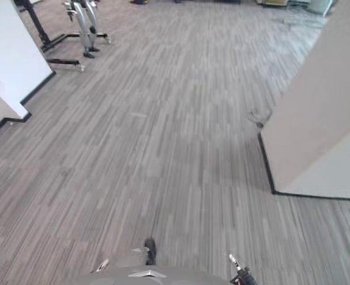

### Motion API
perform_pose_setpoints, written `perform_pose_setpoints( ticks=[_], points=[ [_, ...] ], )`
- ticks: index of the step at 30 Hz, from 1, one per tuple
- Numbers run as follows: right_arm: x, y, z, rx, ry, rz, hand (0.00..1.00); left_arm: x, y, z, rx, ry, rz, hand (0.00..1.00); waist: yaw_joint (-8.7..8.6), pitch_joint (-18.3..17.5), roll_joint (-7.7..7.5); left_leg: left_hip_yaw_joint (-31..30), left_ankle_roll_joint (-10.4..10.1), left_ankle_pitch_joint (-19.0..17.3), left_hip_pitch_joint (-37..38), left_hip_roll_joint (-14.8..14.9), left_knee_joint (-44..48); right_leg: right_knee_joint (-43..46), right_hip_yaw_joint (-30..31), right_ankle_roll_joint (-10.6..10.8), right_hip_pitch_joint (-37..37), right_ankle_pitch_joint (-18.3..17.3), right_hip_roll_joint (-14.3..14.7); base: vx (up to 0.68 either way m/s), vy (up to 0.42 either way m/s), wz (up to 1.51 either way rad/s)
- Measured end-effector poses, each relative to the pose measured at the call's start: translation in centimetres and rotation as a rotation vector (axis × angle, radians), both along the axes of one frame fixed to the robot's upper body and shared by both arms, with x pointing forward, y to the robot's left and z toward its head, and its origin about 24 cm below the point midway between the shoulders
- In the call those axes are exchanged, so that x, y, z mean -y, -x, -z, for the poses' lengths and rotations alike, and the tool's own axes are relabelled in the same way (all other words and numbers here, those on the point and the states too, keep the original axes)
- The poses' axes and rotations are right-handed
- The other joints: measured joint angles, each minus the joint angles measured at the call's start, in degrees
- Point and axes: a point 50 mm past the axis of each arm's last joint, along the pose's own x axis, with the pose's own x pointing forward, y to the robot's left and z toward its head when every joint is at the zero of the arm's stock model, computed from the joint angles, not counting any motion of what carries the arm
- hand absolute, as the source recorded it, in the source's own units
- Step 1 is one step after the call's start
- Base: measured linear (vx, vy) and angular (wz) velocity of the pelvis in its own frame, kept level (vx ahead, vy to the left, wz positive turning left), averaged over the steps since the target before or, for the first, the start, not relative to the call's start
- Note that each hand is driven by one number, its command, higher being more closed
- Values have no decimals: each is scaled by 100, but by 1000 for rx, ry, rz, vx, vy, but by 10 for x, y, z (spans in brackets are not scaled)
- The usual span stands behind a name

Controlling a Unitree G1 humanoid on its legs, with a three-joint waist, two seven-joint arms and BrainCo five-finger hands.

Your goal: Organize washtable

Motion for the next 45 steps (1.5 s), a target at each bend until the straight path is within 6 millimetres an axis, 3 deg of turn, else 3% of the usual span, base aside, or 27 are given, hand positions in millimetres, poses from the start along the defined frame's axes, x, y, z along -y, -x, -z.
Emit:
perform_pose_setpoints(
  ticks=[1,3,6,9,10,11,12,14,15,16,18,20,22,24,25,26,28,29,31,33,35,37,39,41,43,44,45],
  points=[
    [-2,2,0,-5,-3,-17,0,0,-3,-1,6,-3,22,0,-56,29,49,-71,71,-182,197,-62,5,377,222,51,-104,293,50,427,193,44],
    [-1,-5,-1,24,-1,-45,0,7,-25,-3,53,1,88,0,-152,85,129,-239,111,-665,926,-72,-117,1287,623,3,-897,-509,673,555,67,24],
    [1,-13,-4,67,19,-76,0,27,-59,-7,126,31,165,0,-316,180,159,-400,71,-952,1732,-53,-612,129,-76,15,-1665,-883,960,576,-39,35],
    [1,-9,-4,49,24,-87,0,56,-85,-12,199,95,176,0,-461,195,185,-661,37,-1310,2712,-58,-1240,-2961,-980,31,-1766,-421,1041,688,-167,54],
    [4,-9,-4,47,31,-89,0,62,-85,-12,203,109,173,0,-501,187,223,-726,32,-1360,2861,-22,-1333,-3159,-1048,-8,-1799,-349,1081,832,-299,75],
    [2,-7,-3,32,27,-104,0,66,-77,-8,179,129,176,0,-583,184,259,-940,18,-1360,3024,-3,-1048,-2850,-913,-450,-1782,102,1150,665,-315,67],
    [6,-4,-3,16,30,-97,0,68,-76,-7,169,130,184,0,-616,212,358,-1074,16,-1361,2909,135,-392,-2594,-902,-551,-1695,166,1187,842,-380,63],
    [16,-10,-6,35,61,-92,0,64,-70,-6,152,125,154,0,-611,299,670,-1290,-425,-815,2165,518,1680,-2483,-1136,-580,-1289,-352,1402,655,-305,16],
    [23,-18,-10,66,88,-90,0,58,-65,-5,147,122,102,0,-537,369,861,-1507,-885,281,1527,642,3081,-2569,-1107,-621,-993,-618,1587,519,-237,-33],
    [24,-28,-11,90,93,-94,0,52,-57,-3,134,114,54,0,-452,454,885,-1463,-1181,665,978,751,4143,-2738,-953,-639,-624,-811,1771,463,-200,-48],
    [17,-39,-11,107,79,-118,0,39,-46,-3,120,81,29,0,-358,588,752,-1223,-861,433,432,763,4938,-3279,-661,-664,332,-922,1861,283,-71,-44],
    [5,-49,-11,132,50,-134,0,23,-36,-4,113,40,23,0,-238,594,523,-770,-494,-43,-208,769,4743,-3981,-378,-653,1163,-915,1723,96,19,-51],
    [0,-65,-14,177,35,-118,0,17,-40,-6,132,16,32,0,-97,589,397,-481,-378,-393,-815,785,3453,-4349,-201,-635,1640,-908,1534,-1,48,-71],
    [-6,-83,-18,228,31,-127,0,15,-35,-6,114,8,34,0,-64,581,423,-452,-464,-98,-964,794,539,-4408,30,-399,2087,-1067,1232,427,66,-87],
    [-8,-84,-18,233,29,-128,0,15,-30,-5,101,7,33,0,-60,545,446,-634,-528,15,-955,793,0,-4428,131,-360,2190,-1165,1175,479,117,-102],
    [-7,-80,-18,227,36,-128,0,15,-20,-2,72,11,27,0,-1,449,464,-895,-729,262,-1130,836,-34,-4382,387,-405,2377,-1503,1067,494,220,-103],
    [-13,-65,-12,185,13,-112,0,10,-5,0,27,3,20,0,76,218,350,-750,-700,554,-1230,612,680,-3700,696,-382,2253,-1643,696,675,262,-75],
    [-18,-50,-8,150,-5,-95,0,2,-7,-2,29,-21,28,0,67,170,109,-547,-366,288,-1079,372,779,-2516,819,6,1746,-1410,383,796,214,-19],
    [-19,-48,-7,150,-16,-58,0,-9,-15,-5,29,-57,88,0,-117,298,-119,-372,-197,40,-472,-43,473,-74,1007,306,630,-252,116,730,144,7],
    [-10,-45,-8,145,8,-64,0,-2,-22,-5,39,-49,117,0,-143,374,5,-232,-10,-138,554,-106,-10,899,828,111,-13,-446,328,616,100,-26],
    [-4,-43,-9,153,19,-77,0,6,-32,-5,62,-32,138,0,-205,370,156,-197,44,-305,1293,-94,-524,742,377,67,-613,-945,649,557,89,-35],
    [-1,-27,-6,111,22,-82,0,25,-58,-8,124,2,201,0,-246,377,195,-234,-21,-423,1811,-106,-942,-1200,-690,66,-1090,-1035,757,493,25,25],
    [1,-16,-5,86,25,-71,0,34,-66,-9,159,28,187,0,-259,372,182,-299,-116,-636,2038,-197,-949,-2753,-860,39,-1142,-667,838,534,-63,32],
    [4,-6,-3,30,28,-120,0,42,-64,-8,162,56,144,0,-384,321,246,-448,-233,-936,2343,-180,-905,-3242,-704,-97,-1119,-304,963,586,-197,53],
    [2,3,0,-28,7,-150,0,41,-63,-8,161,49,141,0,-431,311,229,-614,-408,-1054,2264,-82,3,-3199,-723,-349,-833,192,999,476,-276,73],
    [10,-1,-2,-24,33,-171,0,44,-67,-10,181,53,128,0,-405,268,393,-668,-749,-750,1596,276,1725,-3293,-877,-374,-496,8,1117,345,-269,32],
    [15,-9,-4,-4,53,-186,0,45,-65,-9,184,60,98,0,-333,320,523,-747,-785,-199,1121,472,2780,-3412,-913,-446,-274,-105,1219,256,-236,9]
  ],
)
